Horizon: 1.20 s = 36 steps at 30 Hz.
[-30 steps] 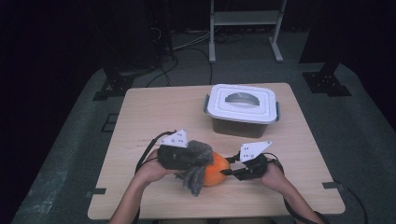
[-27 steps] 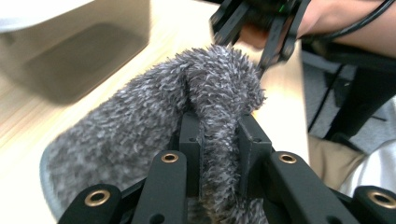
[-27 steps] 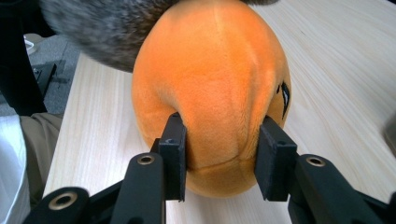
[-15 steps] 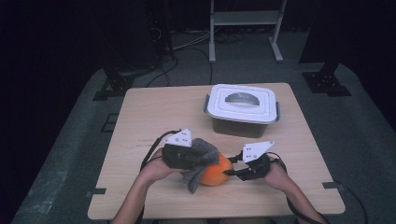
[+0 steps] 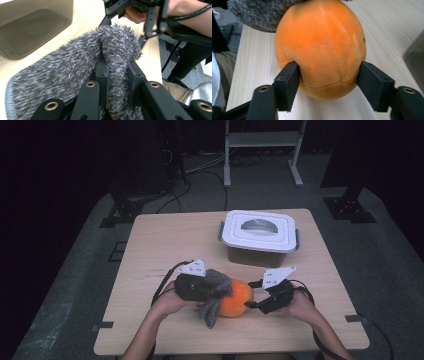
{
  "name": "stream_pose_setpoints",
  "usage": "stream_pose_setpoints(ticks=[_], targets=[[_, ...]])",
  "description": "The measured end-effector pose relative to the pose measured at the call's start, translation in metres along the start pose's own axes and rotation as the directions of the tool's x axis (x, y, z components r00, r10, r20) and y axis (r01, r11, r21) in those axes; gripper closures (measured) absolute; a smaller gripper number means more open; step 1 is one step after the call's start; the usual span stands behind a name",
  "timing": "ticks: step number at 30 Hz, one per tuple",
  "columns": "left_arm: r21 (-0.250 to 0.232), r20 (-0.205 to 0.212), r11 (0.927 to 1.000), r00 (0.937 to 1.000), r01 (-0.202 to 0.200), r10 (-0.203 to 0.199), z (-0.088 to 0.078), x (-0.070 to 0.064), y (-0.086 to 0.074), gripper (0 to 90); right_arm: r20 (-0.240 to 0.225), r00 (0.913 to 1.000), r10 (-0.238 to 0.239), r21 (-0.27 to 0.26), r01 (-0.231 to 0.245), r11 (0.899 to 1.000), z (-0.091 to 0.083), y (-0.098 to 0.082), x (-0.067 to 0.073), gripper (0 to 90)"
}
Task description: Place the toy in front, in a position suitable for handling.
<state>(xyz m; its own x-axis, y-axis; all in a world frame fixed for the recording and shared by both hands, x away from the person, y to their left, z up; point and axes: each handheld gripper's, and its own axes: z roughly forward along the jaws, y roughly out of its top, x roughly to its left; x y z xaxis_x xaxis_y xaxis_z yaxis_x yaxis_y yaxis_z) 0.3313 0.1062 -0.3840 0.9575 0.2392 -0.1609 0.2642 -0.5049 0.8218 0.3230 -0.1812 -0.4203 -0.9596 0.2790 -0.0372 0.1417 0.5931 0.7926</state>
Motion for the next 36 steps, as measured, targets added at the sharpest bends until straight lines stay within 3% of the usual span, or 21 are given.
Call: stream_pose_setpoints(ticks=[4,7,11,13,16,22,27,31,35,36], targets=[[0.003,0.013,0.9999,0.9999,-0.011,0.011,0.006,-0.003,0.005,74.5,-0.005,0.9998,0.017,-0.058,-0.017,0.998,-0.005,0.01,0.005,25.3],[0.007,0.026,0.9998,0.9995,-0.02,0.02,0.014,-0.005,0.01,74.4,-0.01,0.9995,0.03,-0.079,-0.031,0.996,0.003,0.017,0.007,24.9],[0.011,0.027,0.9998,0.9995,-0.015,0.015,0.015,-0.004,0.007,74.4,-0.012,0.9999,-0.001,-0.047,0.0,0.999,0.011,0.013,0.005,41.0],[0.002,0.023,1.0,0.9997,-0.01,0.01,0.011,-0.002,0.005,74.4,0.0,0.9994,-0.035,-0.044,0.035,0.998,0.007,0.009,0.004,48.2],[-0.007,0.015,0.9999,0.9999,0.008,-0.008,0.004,0.001,-0.002,74.4,0.008,0.999,-0.045,-0.04,0.045,0.998,0.004,0.004,0.005,51.9],[-0.033,-0.025,0.9985,0.9987,0.043,-0.044,-0.016,0.008,-0.018,74.4,-0.003,0.9996,-0.027,-0.049,0.027,0.998,0.002,0.0,0.0,51.9],[-0.099,-0.043,0.9921,0.9958,0.077,-0.081,-0.04,0.017,-0.021,74.4,-0.015,0.9991,-0.04,-0.054,0.039,0.998,0.001,-0.002,0.0,50.7],[-0.106,-0.03,0.993,0.998,0.052,-0.055,-0.041,0.013,-0.014,74.3,-0.002,0.9974,-0.072,-0.051,0.072,0.996,0.003,0.003,0.003,50.7],[-0.095,0.006,0.9954,0.9999,0.013,-0.012,-0.026,0.004,-0.001,74.3,0.001,0.9958,-0.091,-0.052,0.091,0.994,0.007,0.008,0.006,50.7],[-0.095,0.034,0.9954,0.9994,0.007,-0.004,-0.019,0.002,0.003,74.1,0.001,0.9955,-0.095,-0.051,0.095,0.994,0.007,0.009,0.006,50.7]])
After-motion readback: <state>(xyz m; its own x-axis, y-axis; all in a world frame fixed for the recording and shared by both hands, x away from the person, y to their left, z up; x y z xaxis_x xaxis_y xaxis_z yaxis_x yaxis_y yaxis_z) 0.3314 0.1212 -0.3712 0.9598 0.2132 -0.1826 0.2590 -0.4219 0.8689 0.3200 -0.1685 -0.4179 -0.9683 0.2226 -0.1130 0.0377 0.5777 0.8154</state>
